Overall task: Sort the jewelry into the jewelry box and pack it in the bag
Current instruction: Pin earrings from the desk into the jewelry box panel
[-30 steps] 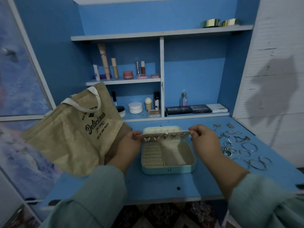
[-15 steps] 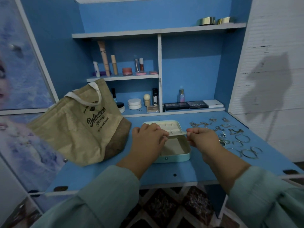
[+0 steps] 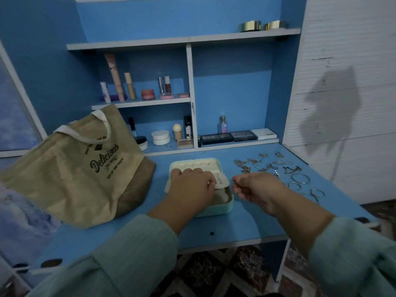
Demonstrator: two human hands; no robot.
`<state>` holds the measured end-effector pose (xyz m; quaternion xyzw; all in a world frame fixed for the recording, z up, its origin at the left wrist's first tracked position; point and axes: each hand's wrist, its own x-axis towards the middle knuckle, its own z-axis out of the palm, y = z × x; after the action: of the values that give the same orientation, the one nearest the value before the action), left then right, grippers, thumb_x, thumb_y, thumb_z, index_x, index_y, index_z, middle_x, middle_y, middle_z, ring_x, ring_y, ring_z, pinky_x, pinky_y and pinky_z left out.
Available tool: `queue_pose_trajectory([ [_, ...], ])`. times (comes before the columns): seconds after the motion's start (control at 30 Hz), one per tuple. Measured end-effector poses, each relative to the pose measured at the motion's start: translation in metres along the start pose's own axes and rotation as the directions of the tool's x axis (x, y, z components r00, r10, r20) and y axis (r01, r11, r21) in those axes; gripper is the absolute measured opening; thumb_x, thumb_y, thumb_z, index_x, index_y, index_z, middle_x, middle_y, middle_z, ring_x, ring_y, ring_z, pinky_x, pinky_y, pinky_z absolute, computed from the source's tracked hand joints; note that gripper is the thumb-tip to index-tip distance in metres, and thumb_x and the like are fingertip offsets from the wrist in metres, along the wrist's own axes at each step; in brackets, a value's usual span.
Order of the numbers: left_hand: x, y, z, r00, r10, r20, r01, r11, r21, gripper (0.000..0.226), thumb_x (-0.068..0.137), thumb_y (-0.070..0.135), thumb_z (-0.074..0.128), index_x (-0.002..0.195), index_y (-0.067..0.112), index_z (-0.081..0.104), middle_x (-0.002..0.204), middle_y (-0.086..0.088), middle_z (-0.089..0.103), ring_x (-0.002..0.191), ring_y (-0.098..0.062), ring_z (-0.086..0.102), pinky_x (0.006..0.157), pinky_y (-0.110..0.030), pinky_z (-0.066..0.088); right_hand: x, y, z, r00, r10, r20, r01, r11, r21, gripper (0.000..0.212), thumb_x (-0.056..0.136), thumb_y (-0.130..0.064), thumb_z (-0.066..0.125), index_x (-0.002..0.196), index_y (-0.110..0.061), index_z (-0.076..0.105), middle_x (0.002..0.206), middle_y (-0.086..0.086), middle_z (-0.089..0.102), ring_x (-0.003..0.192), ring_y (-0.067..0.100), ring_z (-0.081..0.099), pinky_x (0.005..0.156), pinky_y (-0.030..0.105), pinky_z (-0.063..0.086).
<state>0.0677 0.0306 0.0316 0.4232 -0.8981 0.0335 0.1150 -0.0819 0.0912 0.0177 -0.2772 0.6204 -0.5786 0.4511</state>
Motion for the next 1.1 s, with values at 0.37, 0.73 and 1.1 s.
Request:
queue_pose_trajectory([
  [0.37, 0.064, 0.059, 0.021, 0.994, 0.087, 0.072, -0.098, 0.98, 0.174, 0.022, 0.093, 0.026, 0.042, 0.104, 0.025, 0.062, 0.106, 0.003, 0.058, 0.1, -0.021, 0.052, 0.094, -0.041, 0.025, 0.029, 0.005, -0.101, 0.902, -0.429, 0.042, 0.235, 0.407, -0.883, 0.015, 0.09, -0.018, 0.056, 0.092, -0.011, 0.069, 0.094, 0.004, 0.059, 0.088, 0.018, 0.057, 0.077, 0.025, 0.043],
  [0.73, 0.13, 0.097, 0.043, 0.942, 0.074, 0.326, -0.132, 0.978, 0.161, 0.023, 0.093, 0.024, 0.046, 0.108, 0.028, 0.063, 0.097, 0.006, 0.053, 0.087, -0.019, 0.046, 0.082, -0.037, 0.024, 0.073, 0.005, -0.16, 0.858, -0.467, 0.213, 0.34, 0.207, -0.917, 0.018, 0.082, -0.011, 0.065, 0.098, -0.013, 0.072, 0.101, 0.007, 0.057, 0.099, 0.024, 0.055, 0.091, 0.034, 0.044],
  [1.1, 0.196, 0.094, 0.055, 0.92, 0.2, 0.338, -0.202, 0.979, -0.029, 0.034, 0.094, 0.01, 0.047, 0.121, 0.029, 0.057, 0.125, 0.003, 0.056, 0.114, -0.017, 0.051, 0.089, -0.029, 0.039, 0.125, -0.021, -0.168, 0.945, -0.277, 0.174, 0.241, 0.229, -0.943, 0.021, 0.089, -0.02, 0.056, 0.108, -0.018, 0.066, 0.111, 0.003, 0.051, 0.097, 0.015, 0.051, 0.085, 0.023, 0.039],
])
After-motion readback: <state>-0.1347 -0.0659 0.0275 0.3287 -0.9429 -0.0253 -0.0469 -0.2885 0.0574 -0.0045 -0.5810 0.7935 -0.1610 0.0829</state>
